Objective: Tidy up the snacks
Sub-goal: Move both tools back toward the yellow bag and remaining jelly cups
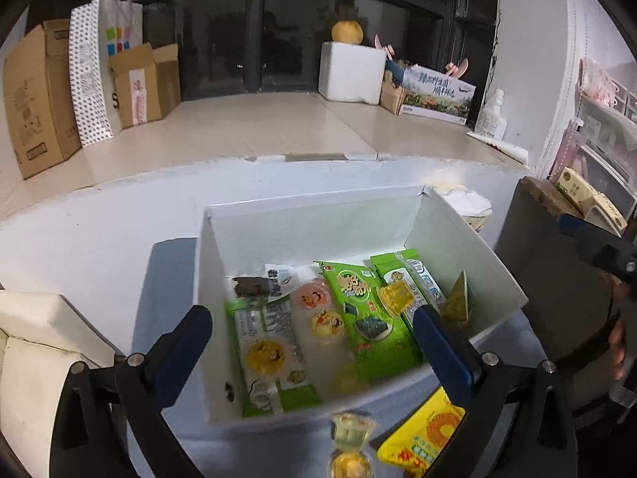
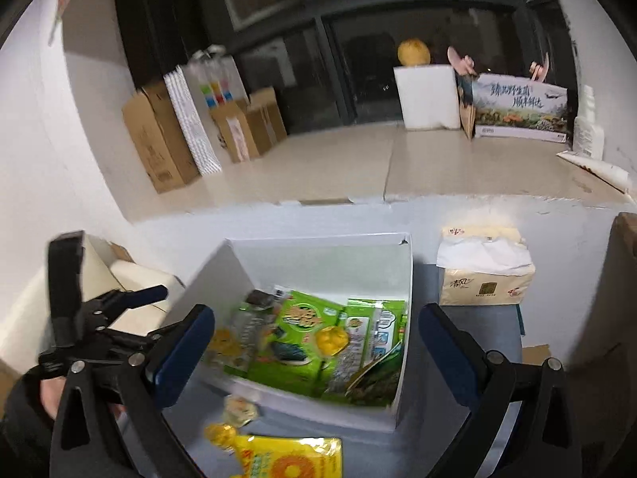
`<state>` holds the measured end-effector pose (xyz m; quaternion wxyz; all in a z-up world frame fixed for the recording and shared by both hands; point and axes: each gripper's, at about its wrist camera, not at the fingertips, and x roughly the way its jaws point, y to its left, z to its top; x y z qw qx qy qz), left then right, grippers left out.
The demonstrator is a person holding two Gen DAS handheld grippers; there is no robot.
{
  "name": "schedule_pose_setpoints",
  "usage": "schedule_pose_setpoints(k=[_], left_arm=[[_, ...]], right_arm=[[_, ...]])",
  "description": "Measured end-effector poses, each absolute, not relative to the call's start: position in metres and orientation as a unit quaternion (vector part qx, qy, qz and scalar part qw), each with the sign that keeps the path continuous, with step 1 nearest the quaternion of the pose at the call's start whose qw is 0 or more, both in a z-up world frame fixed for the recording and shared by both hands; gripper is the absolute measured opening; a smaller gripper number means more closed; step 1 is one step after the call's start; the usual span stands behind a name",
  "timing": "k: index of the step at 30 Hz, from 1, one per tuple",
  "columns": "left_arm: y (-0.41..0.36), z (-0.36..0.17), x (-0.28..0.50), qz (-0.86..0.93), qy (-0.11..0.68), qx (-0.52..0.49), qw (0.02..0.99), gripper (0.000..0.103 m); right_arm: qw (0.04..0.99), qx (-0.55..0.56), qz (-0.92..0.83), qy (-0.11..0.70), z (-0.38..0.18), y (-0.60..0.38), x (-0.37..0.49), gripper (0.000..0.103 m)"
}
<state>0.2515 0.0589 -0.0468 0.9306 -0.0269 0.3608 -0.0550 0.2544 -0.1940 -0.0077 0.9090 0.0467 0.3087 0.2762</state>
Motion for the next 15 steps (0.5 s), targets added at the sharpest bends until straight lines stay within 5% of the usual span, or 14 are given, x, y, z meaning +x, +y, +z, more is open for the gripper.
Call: schedule_pose_setpoints(k=[15], left_arm=[[0.067, -0.068, 0.119, -0.051, 0.353, -0.083, 0.931, 0.103]], right_arm=[[0.870, 0.032, 0.312, 0.381, -0.103, -0.185, 0.168, 0.103]])
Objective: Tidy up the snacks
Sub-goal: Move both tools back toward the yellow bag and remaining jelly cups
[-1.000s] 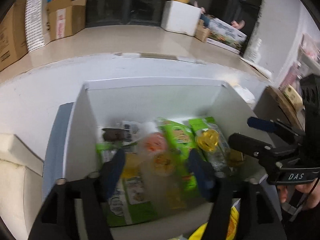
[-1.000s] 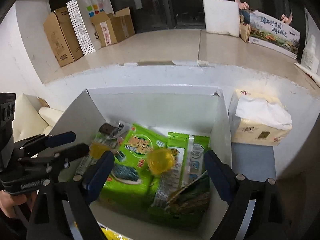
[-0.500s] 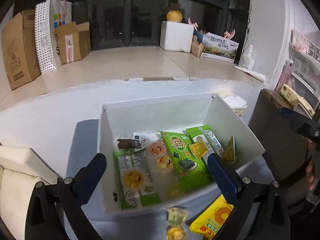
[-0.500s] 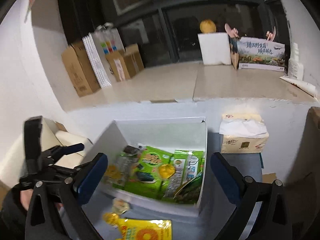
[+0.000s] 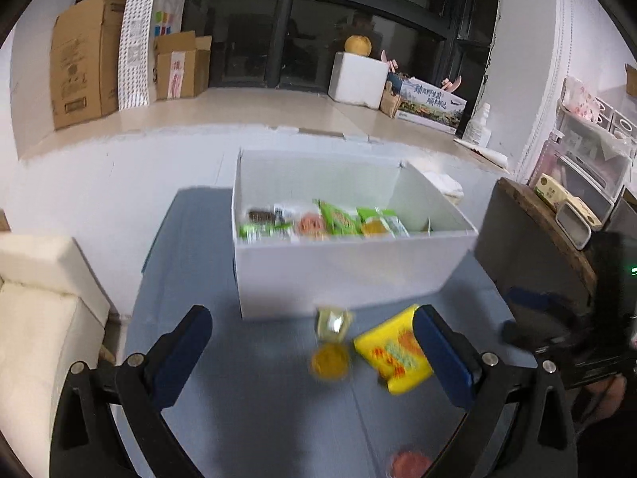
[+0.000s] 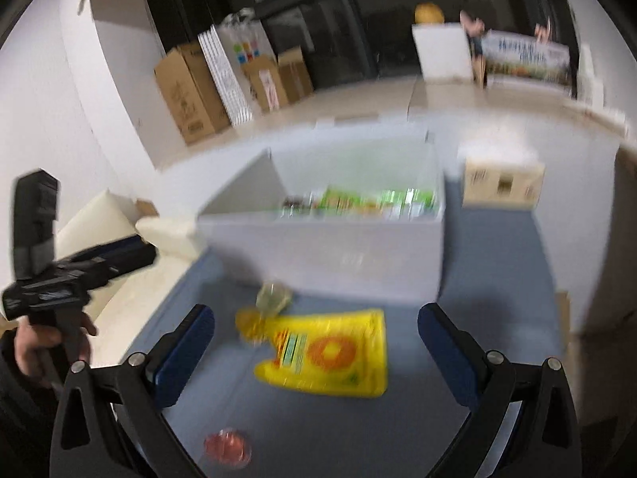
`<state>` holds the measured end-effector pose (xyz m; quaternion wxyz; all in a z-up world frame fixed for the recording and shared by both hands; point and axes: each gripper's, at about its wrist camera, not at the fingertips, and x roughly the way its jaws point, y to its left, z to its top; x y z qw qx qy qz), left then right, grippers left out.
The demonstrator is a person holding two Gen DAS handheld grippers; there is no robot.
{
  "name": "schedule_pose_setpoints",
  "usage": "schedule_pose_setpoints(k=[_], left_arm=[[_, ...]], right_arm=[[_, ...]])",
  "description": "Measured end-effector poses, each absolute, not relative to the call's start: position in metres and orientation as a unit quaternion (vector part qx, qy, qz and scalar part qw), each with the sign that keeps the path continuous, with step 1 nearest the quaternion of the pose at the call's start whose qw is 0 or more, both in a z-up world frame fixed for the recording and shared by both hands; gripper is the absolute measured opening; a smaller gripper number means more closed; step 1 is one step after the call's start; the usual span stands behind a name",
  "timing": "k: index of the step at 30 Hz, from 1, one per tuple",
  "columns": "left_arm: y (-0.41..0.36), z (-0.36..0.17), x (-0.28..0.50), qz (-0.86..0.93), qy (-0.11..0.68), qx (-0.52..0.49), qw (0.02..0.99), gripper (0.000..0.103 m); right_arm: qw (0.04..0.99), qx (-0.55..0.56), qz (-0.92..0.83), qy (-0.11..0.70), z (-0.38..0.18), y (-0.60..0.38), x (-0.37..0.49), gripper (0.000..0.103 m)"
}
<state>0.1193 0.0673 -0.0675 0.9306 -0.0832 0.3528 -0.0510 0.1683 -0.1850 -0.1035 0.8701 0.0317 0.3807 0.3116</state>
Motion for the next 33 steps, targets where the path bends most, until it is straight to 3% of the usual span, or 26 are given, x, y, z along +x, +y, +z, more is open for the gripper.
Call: schedule_pose_setpoints(k=[15, 21, 23, 27, 28, 30, 31, 33], left_arm=[[0.079, -0.103, 0.075, -0.035, 0.388, -0.110, 0.914, 0.103], [0.078, -0.111, 0.079, -0.035, 0.398, -0.113, 0.910, 0.103], [0.078, -0.114, 0.081, -0.037, 0.401, -0.114, 0.908, 0.103], [0.073, -0.120, 0.085, -0.042, 0.407, -0.112, 0.906, 0.103], [0.072, -0.121, 0.086, -0.043, 0.409, -0.111, 0.905, 0.103], [0.069, -0.124, 0.088, -0.047, 0.411, -0.108, 0.904, 0.103], [0.067, -0.124, 0.088, -0.047, 0.412, -0.107, 0.903, 0.103], [0.065, -0.125, 0.090, -0.050, 0.413, -0.107, 0.903, 0.103]], right_arm=[[0.844, -0.093, 0.262, 0.459, -0.188, -0.097, 0.199, 0.103], [0.852, -0.090, 0.260, 0.446, -0.195, -0.104, 0.195, 0.100], [0.852, -0.081, 0.268, 0.442, -0.193, -0.109, 0.191, 0.088], [0.853, -0.084, 0.279, 0.432, -0.185, -0.114, 0.182, 0.076], [0.853, -0.068, 0.289, 0.430, -0.182, -0.118, 0.181, 0.067], [0.850, -0.051, 0.305, 0.426, -0.172, -0.124, 0.178, 0.031], [0.851, -0.059, 0.300, 0.428, -0.170, -0.123, 0.178, 0.001], [0.846, -0.057, 0.303, 0.435, -0.173, -0.126, 0.179, 0.000]])
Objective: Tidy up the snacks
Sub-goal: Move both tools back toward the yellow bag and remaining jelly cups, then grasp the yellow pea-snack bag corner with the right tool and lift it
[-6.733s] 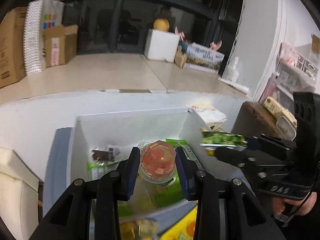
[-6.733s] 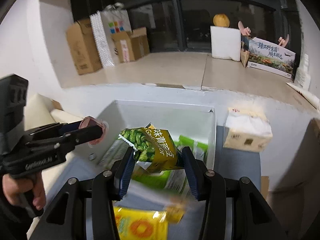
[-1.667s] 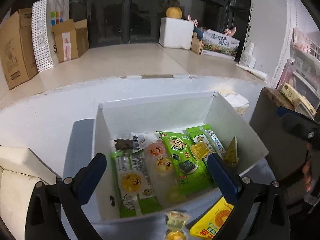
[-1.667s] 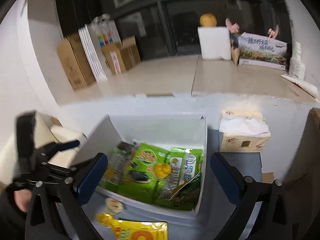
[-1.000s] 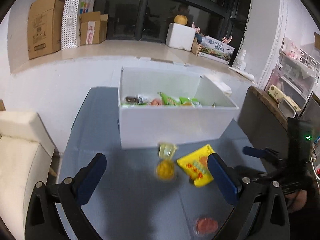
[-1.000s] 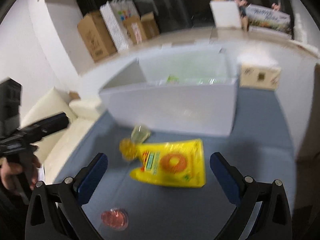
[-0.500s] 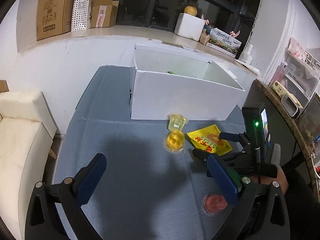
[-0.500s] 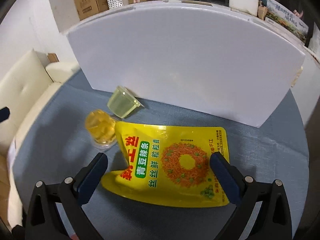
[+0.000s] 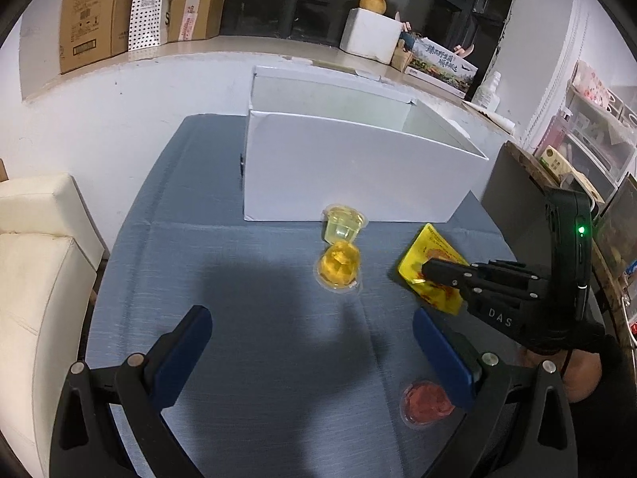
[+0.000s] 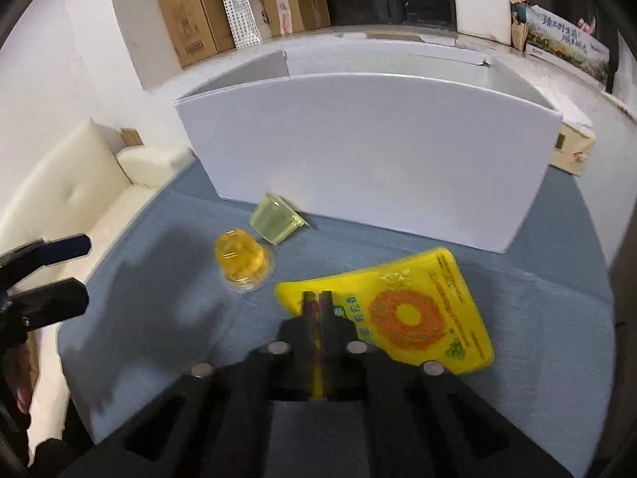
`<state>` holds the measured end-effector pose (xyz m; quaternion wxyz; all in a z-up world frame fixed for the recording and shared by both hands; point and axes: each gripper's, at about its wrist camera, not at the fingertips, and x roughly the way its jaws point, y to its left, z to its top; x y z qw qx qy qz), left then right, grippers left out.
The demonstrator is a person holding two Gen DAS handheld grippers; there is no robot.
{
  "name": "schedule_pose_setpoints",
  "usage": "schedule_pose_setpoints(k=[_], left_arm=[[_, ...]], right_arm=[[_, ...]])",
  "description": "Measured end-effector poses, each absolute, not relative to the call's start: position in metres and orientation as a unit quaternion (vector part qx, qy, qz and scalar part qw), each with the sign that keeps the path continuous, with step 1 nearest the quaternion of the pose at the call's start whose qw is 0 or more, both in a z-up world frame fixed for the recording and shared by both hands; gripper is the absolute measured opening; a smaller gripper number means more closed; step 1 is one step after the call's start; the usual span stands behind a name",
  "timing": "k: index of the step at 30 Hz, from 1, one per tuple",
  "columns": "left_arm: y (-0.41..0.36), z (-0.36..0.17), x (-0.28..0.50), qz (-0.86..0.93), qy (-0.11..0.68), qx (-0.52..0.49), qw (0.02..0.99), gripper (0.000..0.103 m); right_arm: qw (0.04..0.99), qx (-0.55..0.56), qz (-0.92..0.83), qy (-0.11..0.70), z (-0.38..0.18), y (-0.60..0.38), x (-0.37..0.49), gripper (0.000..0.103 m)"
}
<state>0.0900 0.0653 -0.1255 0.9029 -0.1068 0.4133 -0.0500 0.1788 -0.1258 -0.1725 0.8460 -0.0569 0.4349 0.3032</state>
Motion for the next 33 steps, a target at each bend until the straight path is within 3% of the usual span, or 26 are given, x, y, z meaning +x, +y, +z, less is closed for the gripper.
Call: schedule_pose_setpoints(k=[4, 6, 7, 8, 9, 16, 22, 28, 33], left_arm=[[0.063, -0.126, 0.091, -0.053, 0.413, -0.103, 0.903, 0.103], [0.065, -0.127, 0.092, -0.051, 0.415, -0.104, 0.902, 0.103], [0.066, -0.127, 0.093, -0.050, 0.415, -0.105, 0.902, 0.103], [0.066, -0.128, 0.093, -0.050, 0.415, -0.107, 0.902, 0.103], [0.066, -0.128, 0.094, -0.050, 0.415, -0.107, 0.902, 0.103], [0.058, -0.132, 0.097, -0.060, 0.420, -0.103, 0.900, 0.103], [0.060, -0.135, 0.097, -0.056, 0.421, -0.105, 0.899, 0.103], [0.062, -0.140, 0.100, -0.054, 0.426, -0.112, 0.896, 0.103], [0.060, -0.142, 0.099, -0.057, 0.428, -0.112, 0.895, 0.103]], right_arm=[[0.856, -0.050, 0.295, 0.421, -0.170, -0.137, 0.175, 0.002], [0.862, -0.051, 0.288, 0.413, -0.163, -0.143, 0.170, 0.033], [0.868, -0.053, 0.278, 0.407, -0.158, -0.149, 0.167, 0.078], [0.879, -0.047, 0.271, 0.390, -0.153, -0.156, 0.162, 0.092], [0.884, -0.040, 0.270, 0.380, -0.150, -0.160, 0.158, 0.095], [0.886, -0.027, 0.230, 0.402, -0.163, -0.176, 0.145, 0.095], [0.832, 0.182, 0.251, 0.461, -0.193, -0.207, 0.157, 0.095], [0.805, 0.282, 0.261, 0.451, -0.201, -0.222, 0.174, 0.095], [0.810, 0.269, 0.255, 0.455, -0.198, -0.205, 0.192, 0.095]])
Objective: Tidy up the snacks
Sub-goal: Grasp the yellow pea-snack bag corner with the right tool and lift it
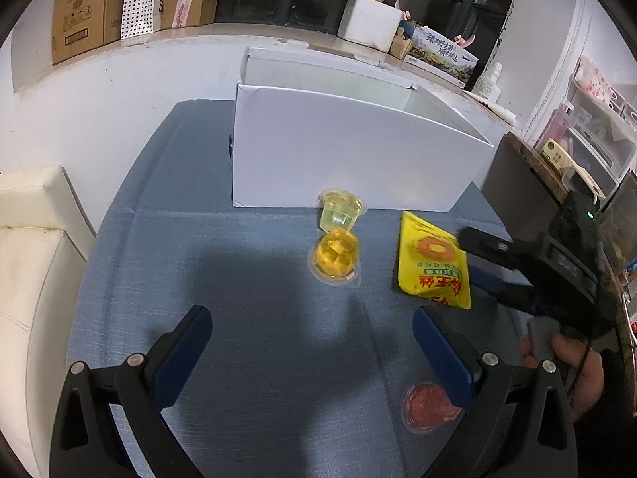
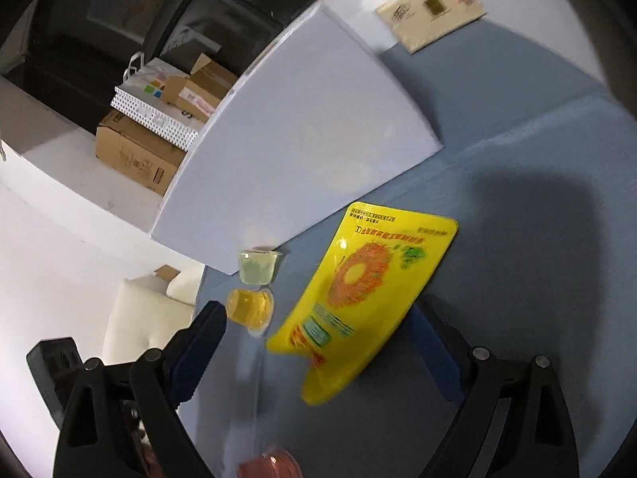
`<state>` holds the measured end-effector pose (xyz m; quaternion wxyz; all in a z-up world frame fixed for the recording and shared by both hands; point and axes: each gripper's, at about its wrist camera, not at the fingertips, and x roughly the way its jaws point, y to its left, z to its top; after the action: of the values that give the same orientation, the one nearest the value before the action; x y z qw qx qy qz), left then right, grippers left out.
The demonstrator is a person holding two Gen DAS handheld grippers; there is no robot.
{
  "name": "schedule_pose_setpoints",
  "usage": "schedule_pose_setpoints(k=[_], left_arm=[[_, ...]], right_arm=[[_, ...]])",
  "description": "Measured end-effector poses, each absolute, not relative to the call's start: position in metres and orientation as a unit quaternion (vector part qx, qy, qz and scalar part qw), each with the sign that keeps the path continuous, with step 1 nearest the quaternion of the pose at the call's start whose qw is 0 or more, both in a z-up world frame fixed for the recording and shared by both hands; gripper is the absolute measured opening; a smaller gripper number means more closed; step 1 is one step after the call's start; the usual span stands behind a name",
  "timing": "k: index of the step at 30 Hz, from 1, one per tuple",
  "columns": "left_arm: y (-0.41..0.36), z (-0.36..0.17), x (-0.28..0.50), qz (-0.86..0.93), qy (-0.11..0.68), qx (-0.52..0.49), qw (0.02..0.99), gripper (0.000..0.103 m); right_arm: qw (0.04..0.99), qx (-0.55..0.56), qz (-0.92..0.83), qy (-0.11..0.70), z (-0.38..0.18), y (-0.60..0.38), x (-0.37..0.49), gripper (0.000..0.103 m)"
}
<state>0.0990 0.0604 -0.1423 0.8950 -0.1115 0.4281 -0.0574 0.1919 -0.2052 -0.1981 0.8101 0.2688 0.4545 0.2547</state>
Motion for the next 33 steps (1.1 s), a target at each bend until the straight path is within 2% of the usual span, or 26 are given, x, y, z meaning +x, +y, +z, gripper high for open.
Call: schedule_pose_setpoints(k=[1, 3, 4, 5, 8, 11, 16, 21, 30, 32, 33], left_arm=[[0.061, -0.143, 0.099, -0.056, 0.429, -0.113, 0.894, 0.103], [0.064, -0.144, 0.100, -0.055, 0.430, -0.116, 0.894, 0.103], [0.065, -0.145, 0.100, -0.054, 0.431, -0.119, 0.893, 0.103], [0.066, -0.146, 0.101, -0.054, 0.432, -0.121, 0.892, 0.103], [0.069, -0.148, 0.101, -0.053, 0.433, -0.126, 0.891, 0.103], [0.073, -0.151, 0.102, -0.050, 0.436, -0.135, 0.888, 0.103], [0.074, -0.151, 0.103, -0.051, 0.434, -0.139, 0.889, 0.103], [0.069, -0.151, 0.111, -0.061, 0.434, -0.137, 0.888, 0.103], [0.044, -0.180, 0.174, -0.061, 0.464, -0.124, 0.875, 0.102], [0.042, -0.183, 0.183, -0.058, 0.462, -0.122, 0.877, 0.099], [0.041, -0.184, 0.185, -0.059, 0.459, -0.121, 0.878, 0.093]], right_arm=[[0.812, 0.258, 0.251, 0.459, -0.197, -0.202, 0.194, 0.091], [0.816, 0.219, 0.239, 0.478, -0.197, -0.187, 0.200, 0.067], [0.812, 0.203, 0.238, 0.493, -0.199, -0.181, 0.202, 0.040], [0.802, 0.201, 0.253, 0.502, -0.201, -0.177, 0.202, 0.029], [0.816, 0.149, 0.258, 0.495, -0.191, -0.167, 0.195, 0.029], [0.813, 0.147, 0.279, 0.489, -0.178, -0.169, 0.190, 0.020], [0.832, 0.092, 0.294, 0.461, -0.145, -0.167, 0.174, 0.015], [0.865, -0.001, 0.288, 0.411, -0.111, -0.162, 0.158, 0.014], [0.899, -0.076, 0.251, 0.350, -0.073, -0.153, 0.136, 0.013], [0.901, -0.083, 0.246, 0.347, -0.072, -0.151, 0.138, 0.012], [0.902, -0.085, 0.244, 0.347, -0.072, -0.153, 0.138, 0.012]])
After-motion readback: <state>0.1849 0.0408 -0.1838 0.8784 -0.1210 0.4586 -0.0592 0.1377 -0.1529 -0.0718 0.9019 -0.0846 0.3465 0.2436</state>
